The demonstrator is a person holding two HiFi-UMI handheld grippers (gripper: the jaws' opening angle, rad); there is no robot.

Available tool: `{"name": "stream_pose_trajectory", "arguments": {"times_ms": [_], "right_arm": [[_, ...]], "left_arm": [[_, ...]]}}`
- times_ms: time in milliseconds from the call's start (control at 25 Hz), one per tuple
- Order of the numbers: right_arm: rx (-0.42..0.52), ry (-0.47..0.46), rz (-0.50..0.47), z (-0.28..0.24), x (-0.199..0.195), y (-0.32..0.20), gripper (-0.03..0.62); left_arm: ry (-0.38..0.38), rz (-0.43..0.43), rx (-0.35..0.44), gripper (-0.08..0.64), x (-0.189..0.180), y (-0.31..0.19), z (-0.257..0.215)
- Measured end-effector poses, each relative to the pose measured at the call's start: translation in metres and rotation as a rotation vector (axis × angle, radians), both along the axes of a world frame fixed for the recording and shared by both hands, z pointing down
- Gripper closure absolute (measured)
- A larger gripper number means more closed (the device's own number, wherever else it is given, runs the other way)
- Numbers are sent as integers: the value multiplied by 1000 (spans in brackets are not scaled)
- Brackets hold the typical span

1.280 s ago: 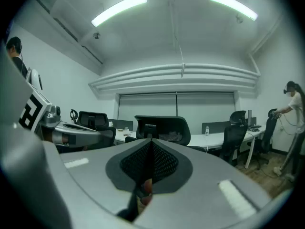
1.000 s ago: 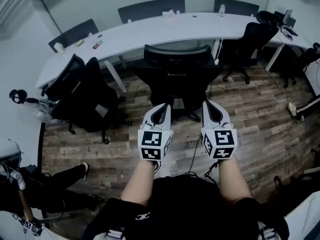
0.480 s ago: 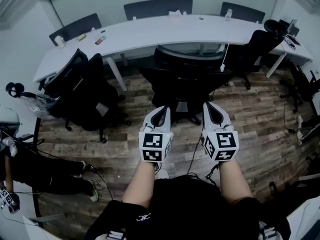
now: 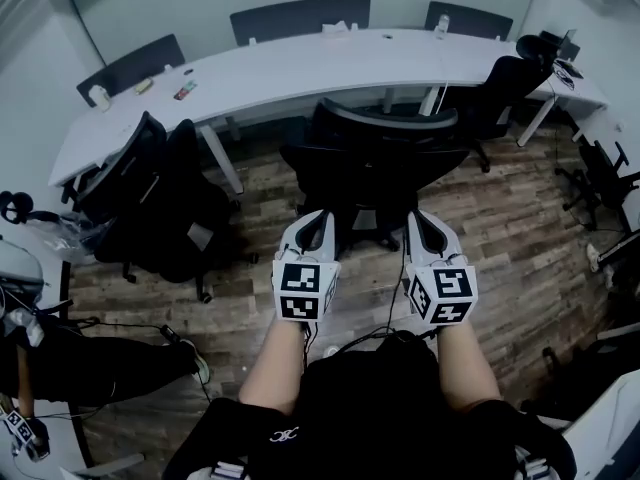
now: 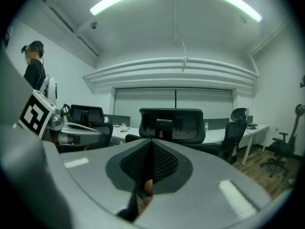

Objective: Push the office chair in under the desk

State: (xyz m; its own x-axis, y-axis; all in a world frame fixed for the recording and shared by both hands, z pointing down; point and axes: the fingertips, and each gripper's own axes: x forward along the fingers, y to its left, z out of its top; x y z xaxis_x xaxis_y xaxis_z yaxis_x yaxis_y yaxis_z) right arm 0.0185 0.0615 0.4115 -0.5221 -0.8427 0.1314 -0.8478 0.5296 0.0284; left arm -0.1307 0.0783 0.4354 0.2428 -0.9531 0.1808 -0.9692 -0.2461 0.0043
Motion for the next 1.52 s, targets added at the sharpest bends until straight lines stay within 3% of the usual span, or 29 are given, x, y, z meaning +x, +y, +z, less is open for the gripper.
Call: {"name": "stream_pose_trajectory", "arguments": {"times_ms": [520,880,1000,1080,1240,1440,1520], "right_arm": [[-27,21,91,19,36,-38,586],[-46,91,69,38,52,-104,585],[-29,164,41,40,59,-130,584],[-16,244,3,40,61,-148,583],[-29,435,-87,51,68,-179,497],[-67,634,-85,73,94,-221,392],[-65,692,-66,78,100,-234,368]], "left_arm": [[-86,33,-24,551,-10,-30,13],[-267,63,-4,551,-19,-94,16],[-327,86,-5,530,-27,-118,17],[-404,116,-6,481,-35,-134,19],[-591,177,-26,439,-57,-162,30],[-690,229,-105,312,-73,-189,47],[-732,244,-125,293,-76,-198,55]]}}
